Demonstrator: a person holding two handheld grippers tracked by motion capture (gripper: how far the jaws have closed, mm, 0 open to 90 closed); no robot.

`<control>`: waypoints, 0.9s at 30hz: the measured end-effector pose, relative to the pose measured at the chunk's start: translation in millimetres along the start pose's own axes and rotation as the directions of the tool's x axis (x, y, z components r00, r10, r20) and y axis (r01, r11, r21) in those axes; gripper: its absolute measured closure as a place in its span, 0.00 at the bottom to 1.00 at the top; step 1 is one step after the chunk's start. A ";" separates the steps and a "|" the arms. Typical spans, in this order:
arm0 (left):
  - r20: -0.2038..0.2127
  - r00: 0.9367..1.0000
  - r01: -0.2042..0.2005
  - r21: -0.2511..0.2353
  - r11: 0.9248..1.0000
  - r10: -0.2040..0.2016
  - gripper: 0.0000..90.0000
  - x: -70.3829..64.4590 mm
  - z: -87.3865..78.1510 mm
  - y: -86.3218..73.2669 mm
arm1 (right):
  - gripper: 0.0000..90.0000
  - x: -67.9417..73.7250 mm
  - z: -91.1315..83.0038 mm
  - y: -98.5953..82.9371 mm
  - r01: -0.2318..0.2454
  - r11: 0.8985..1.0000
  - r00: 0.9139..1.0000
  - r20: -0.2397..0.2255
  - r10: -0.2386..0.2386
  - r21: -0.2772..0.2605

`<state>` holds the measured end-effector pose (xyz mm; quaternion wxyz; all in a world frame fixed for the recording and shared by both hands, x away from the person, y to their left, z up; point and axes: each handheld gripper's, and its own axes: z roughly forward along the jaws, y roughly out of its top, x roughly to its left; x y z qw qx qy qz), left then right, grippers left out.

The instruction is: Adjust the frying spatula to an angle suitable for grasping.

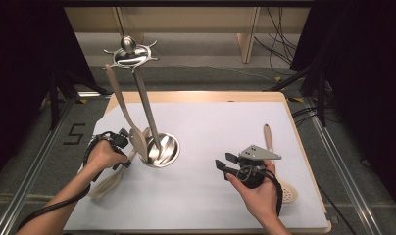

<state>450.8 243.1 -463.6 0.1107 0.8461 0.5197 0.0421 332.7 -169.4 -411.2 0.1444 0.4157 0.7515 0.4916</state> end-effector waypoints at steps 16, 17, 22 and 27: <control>0.025 0.995 0.096 -0.034 0.995 -0.095 0.87 19.9 -6.4 -20.2 | 0.59 -1.2 1.9 0.4 0.008 1.000 1.000 0.002 -0.008 -0.004; 0.027 0.997 0.068 -0.025 0.997 -0.067 0.87 22.2 -6.7 -20.2 | 0.59 0.2 0.9 0.3 -0.004 1.000 1.000 0.012 0.004 0.013; 0.057 0.995 0.084 -0.023 0.996 -0.082 0.83 20.5 -6.8 -17.9 | 0.59 -1.0 3.8 -0.4 0.021 1.000 1.000 -0.003 -0.021 -0.011; 0.035 0.999 0.011 -0.032 0.999 -0.010 0.73 24.4 -4.5 -9.8 | 0.59 0.9 2.1 -0.4 -0.010 1.000 1.000 0.003 0.010 0.011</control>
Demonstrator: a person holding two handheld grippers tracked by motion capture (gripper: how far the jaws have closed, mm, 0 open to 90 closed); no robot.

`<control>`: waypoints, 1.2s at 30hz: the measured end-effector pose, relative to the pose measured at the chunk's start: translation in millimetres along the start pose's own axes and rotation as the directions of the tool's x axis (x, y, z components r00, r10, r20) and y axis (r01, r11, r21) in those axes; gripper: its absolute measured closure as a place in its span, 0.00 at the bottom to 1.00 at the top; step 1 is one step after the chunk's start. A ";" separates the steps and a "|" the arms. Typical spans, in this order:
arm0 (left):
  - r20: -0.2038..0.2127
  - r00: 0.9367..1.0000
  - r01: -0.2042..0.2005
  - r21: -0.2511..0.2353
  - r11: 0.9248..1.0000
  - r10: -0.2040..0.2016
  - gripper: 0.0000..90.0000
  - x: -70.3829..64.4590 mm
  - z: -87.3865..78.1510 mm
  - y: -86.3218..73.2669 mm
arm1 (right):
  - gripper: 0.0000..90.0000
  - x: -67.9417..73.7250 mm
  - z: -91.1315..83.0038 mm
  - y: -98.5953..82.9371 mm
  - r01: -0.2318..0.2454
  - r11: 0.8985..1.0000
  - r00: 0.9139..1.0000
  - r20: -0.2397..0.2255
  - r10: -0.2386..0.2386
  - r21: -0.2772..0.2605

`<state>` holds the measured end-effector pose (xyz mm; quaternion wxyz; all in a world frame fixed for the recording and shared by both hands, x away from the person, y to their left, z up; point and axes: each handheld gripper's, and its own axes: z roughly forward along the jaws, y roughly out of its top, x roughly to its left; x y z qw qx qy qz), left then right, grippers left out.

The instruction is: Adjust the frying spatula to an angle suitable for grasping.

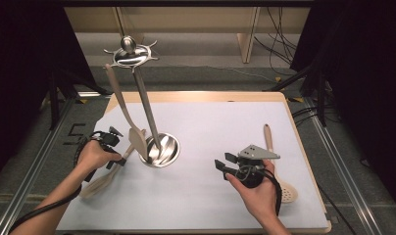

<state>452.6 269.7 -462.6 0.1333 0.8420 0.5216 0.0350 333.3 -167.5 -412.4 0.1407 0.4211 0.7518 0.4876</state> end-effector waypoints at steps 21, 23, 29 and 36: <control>-0.008 0.994 0.104 -0.075 0.992 -0.105 0.87 1.3 -1.1 -8.6 | 0.59 -0.6 -3.5 1.5 -0.005 1.000 1.000 -0.002 0.005 -0.011; 0.008 0.993 0.115 -0.098 0.989 -0.115 0.87 4.0 -2.3 -11.0 | 0.59 -2.1 -2.5 2.1 0.016 1.000 1.000 -0.005 -0.016 -0.022; 0.057 0.985 0.173 -0.216 0.961 -0.165 0.87 11.6 -13.1 -24.3 | 0.59 -2.9 -1.9 2.1 0.035 0.999 0.999 0.003 -0.035 -0.030; 0.088 0.971 0.237 -0.385 0.892 -0.221 0.87 19.0 -27.2 -41.1 | 0.59 -1.9 -1.6 1.7 0.028 0.999 1.000 0.013 -0.027 -0.028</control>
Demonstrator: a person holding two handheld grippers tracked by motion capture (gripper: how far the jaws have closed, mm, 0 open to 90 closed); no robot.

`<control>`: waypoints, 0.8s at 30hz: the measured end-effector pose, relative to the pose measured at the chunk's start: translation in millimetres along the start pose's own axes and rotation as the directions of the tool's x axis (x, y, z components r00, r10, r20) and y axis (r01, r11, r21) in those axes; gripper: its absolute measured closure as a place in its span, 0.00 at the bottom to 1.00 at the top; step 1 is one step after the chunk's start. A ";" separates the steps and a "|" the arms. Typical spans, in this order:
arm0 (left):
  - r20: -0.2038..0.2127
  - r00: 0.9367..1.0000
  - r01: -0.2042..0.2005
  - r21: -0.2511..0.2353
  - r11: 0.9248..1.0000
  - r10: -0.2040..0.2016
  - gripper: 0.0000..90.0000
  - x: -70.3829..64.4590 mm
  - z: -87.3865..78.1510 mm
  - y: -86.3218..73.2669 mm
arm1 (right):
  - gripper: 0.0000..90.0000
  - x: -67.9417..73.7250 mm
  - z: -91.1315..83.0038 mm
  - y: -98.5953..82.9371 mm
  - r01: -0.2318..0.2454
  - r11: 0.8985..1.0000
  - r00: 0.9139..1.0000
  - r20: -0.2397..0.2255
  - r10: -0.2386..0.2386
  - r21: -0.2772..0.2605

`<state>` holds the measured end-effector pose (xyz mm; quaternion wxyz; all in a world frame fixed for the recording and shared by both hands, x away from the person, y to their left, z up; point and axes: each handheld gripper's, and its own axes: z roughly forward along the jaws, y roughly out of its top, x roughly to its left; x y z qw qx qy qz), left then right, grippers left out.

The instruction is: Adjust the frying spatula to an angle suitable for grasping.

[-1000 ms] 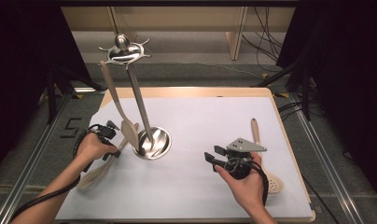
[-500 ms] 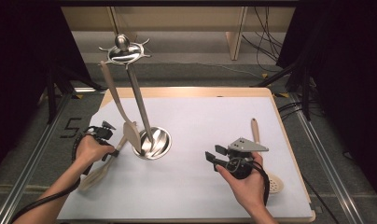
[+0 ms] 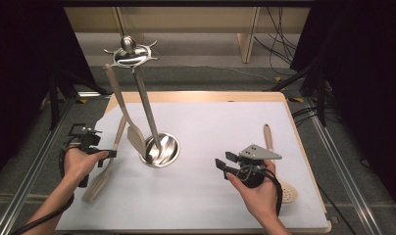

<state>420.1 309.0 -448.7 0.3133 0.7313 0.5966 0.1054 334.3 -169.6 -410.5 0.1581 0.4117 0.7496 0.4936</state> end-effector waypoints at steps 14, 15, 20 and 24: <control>0.066 0.998 0.025 -0.310 0.950 -0.005 0.87 -0.9 -42.3 -17.3 | 0.59 4.3 -1.1 1.4 -0.027 1.000 1.000 -0.007 0.027 -0.001; 0.073 0.997 0.020 -0.329 0.944 0.004 0.87 -2.2 -45.0 -18.0 | 0.59 4.4 -0.3 1.2 -0.030 0.999 1.000 -0.009 0.030 -0.011; 0.072 0.996 -0.018 -0.417 0.909 0.053 0.87 -10.4 -55.0 -20.6 | 0.59 2.2 -0.3 1.8 0.004 1.000 1.000 -0.001 -0.004 -0.014; 0.088 0.994 -0.012 -0.454 0.891 0.059 0.87 -14.5 -63.3 -23.6 | 0.59 2.9 -2.3 2.7 0.004 1.000 1.000 -0.002 -0.004 -0.019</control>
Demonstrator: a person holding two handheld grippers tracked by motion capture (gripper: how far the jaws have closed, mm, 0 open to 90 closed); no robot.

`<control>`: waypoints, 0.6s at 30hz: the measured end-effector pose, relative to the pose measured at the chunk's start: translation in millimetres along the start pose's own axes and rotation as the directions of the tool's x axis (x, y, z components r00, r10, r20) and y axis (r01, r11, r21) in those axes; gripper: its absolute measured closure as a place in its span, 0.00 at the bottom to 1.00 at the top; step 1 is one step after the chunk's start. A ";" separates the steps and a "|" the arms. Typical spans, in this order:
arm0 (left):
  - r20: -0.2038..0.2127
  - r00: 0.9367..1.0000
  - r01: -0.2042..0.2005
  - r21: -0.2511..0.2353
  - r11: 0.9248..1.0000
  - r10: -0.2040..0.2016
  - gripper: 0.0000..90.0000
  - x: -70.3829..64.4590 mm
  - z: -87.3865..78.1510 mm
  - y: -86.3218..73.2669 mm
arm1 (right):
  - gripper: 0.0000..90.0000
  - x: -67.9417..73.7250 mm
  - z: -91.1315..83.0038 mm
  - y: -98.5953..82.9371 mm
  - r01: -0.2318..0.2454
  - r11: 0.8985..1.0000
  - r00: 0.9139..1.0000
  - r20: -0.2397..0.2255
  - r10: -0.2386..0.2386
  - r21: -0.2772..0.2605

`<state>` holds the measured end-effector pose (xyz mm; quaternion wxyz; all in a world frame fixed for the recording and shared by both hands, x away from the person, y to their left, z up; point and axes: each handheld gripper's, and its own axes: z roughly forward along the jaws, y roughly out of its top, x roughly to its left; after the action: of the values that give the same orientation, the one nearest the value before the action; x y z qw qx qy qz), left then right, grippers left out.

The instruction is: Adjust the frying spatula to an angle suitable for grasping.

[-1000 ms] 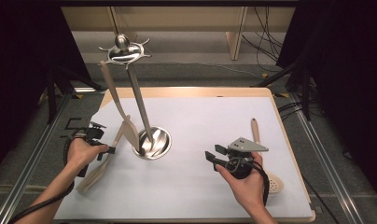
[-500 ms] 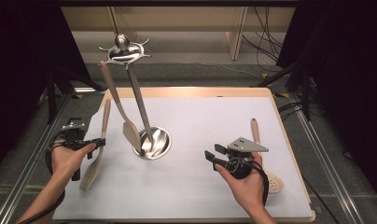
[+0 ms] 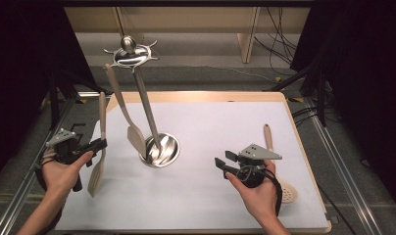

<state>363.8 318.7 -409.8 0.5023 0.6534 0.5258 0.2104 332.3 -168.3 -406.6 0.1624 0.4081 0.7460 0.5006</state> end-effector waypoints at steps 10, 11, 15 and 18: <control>0.027 0.998 -0.050 -0.098 0.994 0.053 0.87 -22.1 -26.1 0.8 | 0.59 9.9 -3.7 8.9 0.019 0.999 1.000 -0.023 -0.019 -0.027; 0.035 0.998 -0.053 -0.105 0.993 0.057 0.87 -24.6 -29.5 0.4 | 0.59 9.8 -4.0 9.1 0.023 0.999 1.000 -0.021 -0.024 -0.031; 0.050 0.995 -0.076 -0.125 0.989 0.083 0.87 -32.6 -41.2 -0.8 | 0.59 11.7 -5.9 11.0 0.047 0.998 0.999 -0.015 -0.047 -0.038; 0.065 0.993 -0.093 -0.139 0.986 0.103 0.87 -39.9 -47.9 -2.0 | 0.59 15.3 -7.0 12.2 0.025 0.999 0.999 -0.031 -0.026 -0.036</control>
<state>310.0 303.5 -381.9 0.5532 0.6500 0.4590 0.2467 323.8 -158.7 -390.2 0.1643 0.3876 0.7446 0.5180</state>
